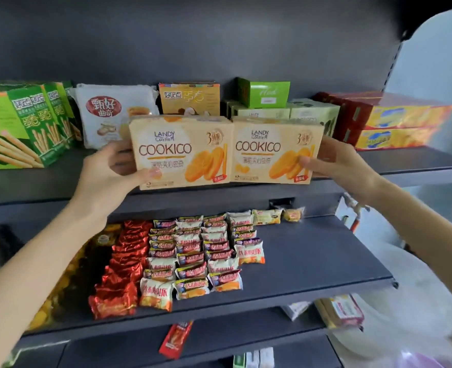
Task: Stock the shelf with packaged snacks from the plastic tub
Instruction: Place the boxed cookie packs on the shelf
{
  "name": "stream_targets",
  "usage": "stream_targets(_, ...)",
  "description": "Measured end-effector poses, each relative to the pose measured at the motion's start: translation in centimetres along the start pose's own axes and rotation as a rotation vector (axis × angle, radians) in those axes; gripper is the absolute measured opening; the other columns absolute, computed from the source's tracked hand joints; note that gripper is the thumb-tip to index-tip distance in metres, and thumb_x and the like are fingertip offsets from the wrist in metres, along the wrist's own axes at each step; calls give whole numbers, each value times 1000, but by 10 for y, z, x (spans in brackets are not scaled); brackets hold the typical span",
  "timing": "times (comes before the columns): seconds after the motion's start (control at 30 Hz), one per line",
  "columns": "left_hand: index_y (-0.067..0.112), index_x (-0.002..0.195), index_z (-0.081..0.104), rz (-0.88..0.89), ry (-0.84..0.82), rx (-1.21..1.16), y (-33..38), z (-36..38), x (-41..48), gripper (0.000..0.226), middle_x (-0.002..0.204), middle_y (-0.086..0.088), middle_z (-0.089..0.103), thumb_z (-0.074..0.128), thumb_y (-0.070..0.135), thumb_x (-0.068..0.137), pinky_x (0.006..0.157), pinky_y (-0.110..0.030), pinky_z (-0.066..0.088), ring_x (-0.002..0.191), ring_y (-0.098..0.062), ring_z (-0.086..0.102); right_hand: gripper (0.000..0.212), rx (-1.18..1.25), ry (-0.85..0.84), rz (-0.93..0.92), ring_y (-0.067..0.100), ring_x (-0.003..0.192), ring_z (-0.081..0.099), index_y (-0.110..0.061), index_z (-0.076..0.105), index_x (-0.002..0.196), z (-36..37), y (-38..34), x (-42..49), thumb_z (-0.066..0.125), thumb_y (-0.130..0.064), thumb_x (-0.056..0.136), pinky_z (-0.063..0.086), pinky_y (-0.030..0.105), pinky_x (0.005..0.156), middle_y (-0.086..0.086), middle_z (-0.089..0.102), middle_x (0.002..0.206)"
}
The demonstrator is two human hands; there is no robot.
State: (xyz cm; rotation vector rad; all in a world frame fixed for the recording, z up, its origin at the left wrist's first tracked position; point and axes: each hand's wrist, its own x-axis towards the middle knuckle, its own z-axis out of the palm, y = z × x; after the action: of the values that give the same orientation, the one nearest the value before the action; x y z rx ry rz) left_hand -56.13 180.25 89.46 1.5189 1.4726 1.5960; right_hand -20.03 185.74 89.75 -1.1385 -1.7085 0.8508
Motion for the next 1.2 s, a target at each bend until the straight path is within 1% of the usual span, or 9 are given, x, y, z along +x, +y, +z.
stream_targets(0.2,27,101,62,-54,54,-60,21,60,-62,45,104,10,68,79,7,65,85,-27,52,100,-5,64,50,9,-131,-43,16,103,67,-14,56,122,-65,21,-22,66,-29,76,55,36,90,-4,69,113)
stream_targets(0.3,25,104,63,-108,21,-67,38,93,-96,50,106,6,69,77,19,56,86,-29,51,102,-9,65,45,11,-186,-34,16,101,68,-16,57,120,-104,32,-42,65,-28,77,56,32,86,-5,71,111)
stream_targets(0.47,27,102,62,-178,-40,-51,54,145,-135,50,108,5,69,76,20,55,86,-31,50,104,-12,64,44,53,-193,20,12,93,70,-13,58,118,-158,58,-75,65,-25,76,56,22,73,-7,71,104)
stream_targets(0.57,27,104,60,-226,-66,-22,45,176,-152,50,108,5,69,78,15,58,84,-29,49,102,-10,64,47,60,-182,63,13,95,69,-17,58,116,-180,83,-95,68,-32,72,56,24,78,-6,72,104)
stream_targets(0.77,21,110,59,-416,-155,46,-24,242,-182,49,106,3,69,80,4,68,81,-27,48,101,-13,62,47,69,-182,230,14,97,68,-13,55,117,-190,187,-136,70,-21,73,57,28,81,-3,72,104)
stream_targets(0.87,17,111,58,-514,-176,106,-73,281,-186,50,104,2,68,82,4,69,86,-31,46,102,-19,62,42,54,-138,364,18,100,67,-17,54,113,-183,262,-150,73,-12,75,57,32,82,1,69,106)
stream_targets(1.0,16,108,55,-553,-151,124,-130,342,-170,47,92,7,65,80,3,71,71,-19,42,87,-11,60,42,7,-29,498,18,99,64,-19,51,113,-177,355,-137,74,-10,79,58,40,81,5,64,110)
stream_targets(1.13,24,106,57,-518,-99,169,-192,396,-150,50,95,9,67,87,18,67,88,-39,49,97,-18,63,45,0,103,489,17,95,60,-19,45,116,-173,414,-93,72,-11,81,52,19,70,-1,59,106)
stream_targets(1.2,24,106,57,-483,-58,189,-220,419,-144,47,96,7,67,85,16,70,86,-38,48,98,-19,62,45,0,158,459,15,94,58,-20,44,118,-166,443,-67,70,-10,83,50,14,64,-3,57,106)
